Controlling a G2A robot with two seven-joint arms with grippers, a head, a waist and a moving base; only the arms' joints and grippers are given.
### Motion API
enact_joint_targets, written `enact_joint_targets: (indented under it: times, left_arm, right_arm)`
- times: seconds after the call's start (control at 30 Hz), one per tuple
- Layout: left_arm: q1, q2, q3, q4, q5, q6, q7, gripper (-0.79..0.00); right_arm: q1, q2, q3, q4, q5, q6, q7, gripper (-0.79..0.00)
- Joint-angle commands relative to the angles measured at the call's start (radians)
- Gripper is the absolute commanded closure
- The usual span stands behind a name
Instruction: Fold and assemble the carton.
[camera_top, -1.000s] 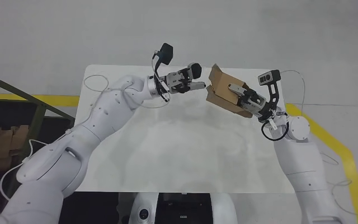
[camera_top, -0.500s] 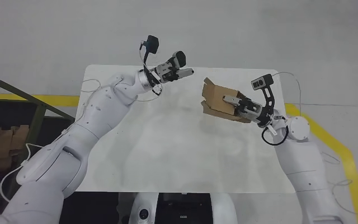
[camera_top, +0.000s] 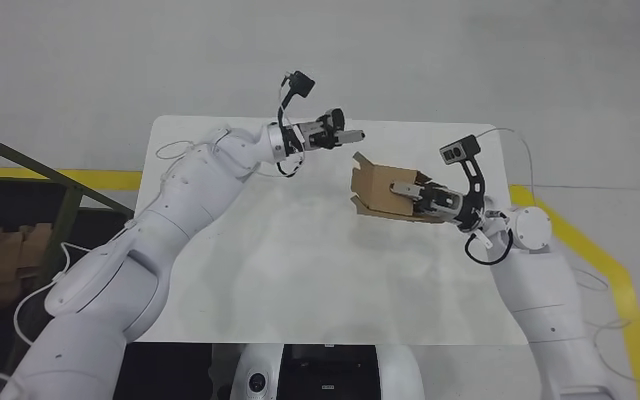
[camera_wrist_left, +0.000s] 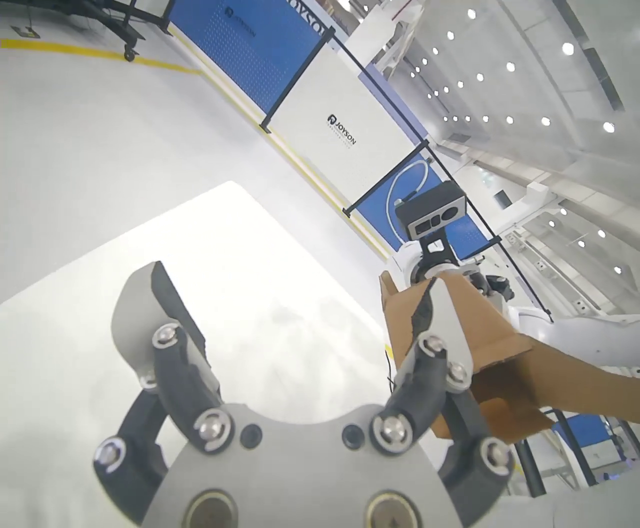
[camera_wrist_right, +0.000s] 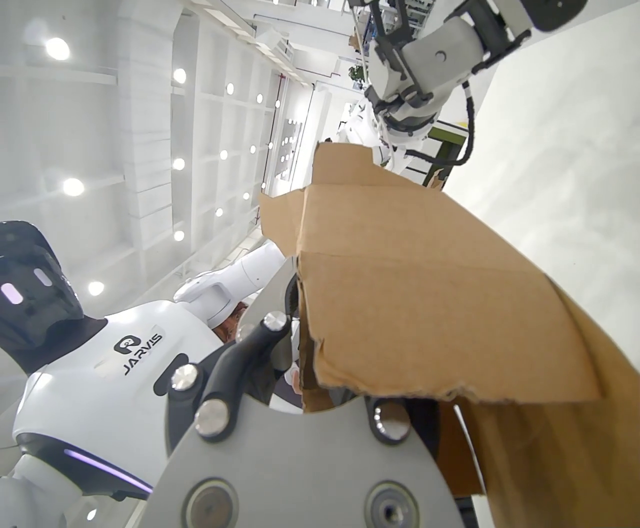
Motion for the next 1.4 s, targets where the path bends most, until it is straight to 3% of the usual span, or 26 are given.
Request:
enact_joint_targets:
  times: [0.0, 0.5, 0.9, 1.37]
  left_arm:
    - [-0.003, -0.007, 0.003, 0.008, -0.014, -0.002, -0.036, -0.785]
    - [0.009, -0.026, -0.019, 0.024, -0.069, -0.065, -0.165, -0.785]
    - [0.041, -0.018, -0.056, -0.013, -0.043, -0.125, -0.198, -0.785]
    - [0.053, -0.025, -0.072, -0.061, -0.001, -0.111, -0.206, -0.785]
  right_arm:
    - [0.0, 0.001, 0.002, 0.0, 0.0, 0.001, -0.007, 0.0]
    - [0.015, 0.002, -0.003, 0.014, -0.004, 0.013, -0.052, 0.0]
    - [0.024, 0.001, -0.015, 0.025, 0.0, 0.016, -0.069, 0.0]
    - [0.022, 0.003, -0.02, 0.021, 0.003, 0.014, -0.072, 0.0]
